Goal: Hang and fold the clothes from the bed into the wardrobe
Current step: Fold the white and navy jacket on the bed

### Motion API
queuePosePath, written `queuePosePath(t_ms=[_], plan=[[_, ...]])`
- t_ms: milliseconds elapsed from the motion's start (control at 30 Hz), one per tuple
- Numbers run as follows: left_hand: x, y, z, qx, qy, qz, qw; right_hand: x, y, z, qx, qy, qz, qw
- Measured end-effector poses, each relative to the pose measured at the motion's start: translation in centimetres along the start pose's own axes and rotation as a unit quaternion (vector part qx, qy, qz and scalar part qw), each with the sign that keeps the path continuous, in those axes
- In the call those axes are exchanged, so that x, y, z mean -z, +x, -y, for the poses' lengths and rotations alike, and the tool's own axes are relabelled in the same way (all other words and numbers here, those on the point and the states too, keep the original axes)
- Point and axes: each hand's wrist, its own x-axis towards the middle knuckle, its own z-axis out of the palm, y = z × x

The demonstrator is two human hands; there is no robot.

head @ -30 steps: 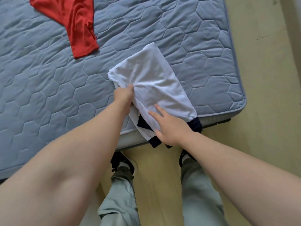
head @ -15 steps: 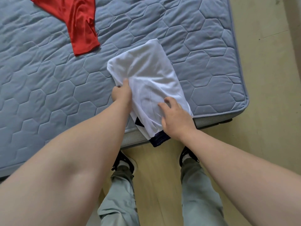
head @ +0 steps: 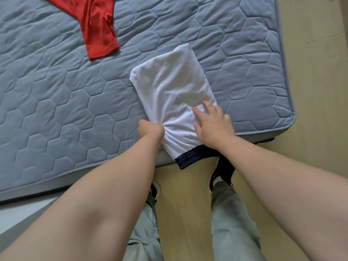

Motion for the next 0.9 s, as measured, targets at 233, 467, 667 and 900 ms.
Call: queuePosePath(t_ms=[233,467,667,900], plan=[[1.6,-0.8,0.8,-0.311,0.267,-0.142,0.901,1.5,1.2,-2.0,-0.031,0.126,-0.1,0.987],[4.0,2.2,3.2,-0.703,0.488,-0.019,0.516,4.7,3.7,-6.4,0.117,-0.204,-0.04,0.971],[2.6,4.4,4.9,-0.68,0.522,0.001,0.514,3.2,4.6,-8.4,0.286,-0.287,-0.07,0.912],[2.5,5.6,3.8,-0.652,0.485,0.058,0.579,1.5,5.5,-8.7,0.273,-0.215,-0.104,0.932]])
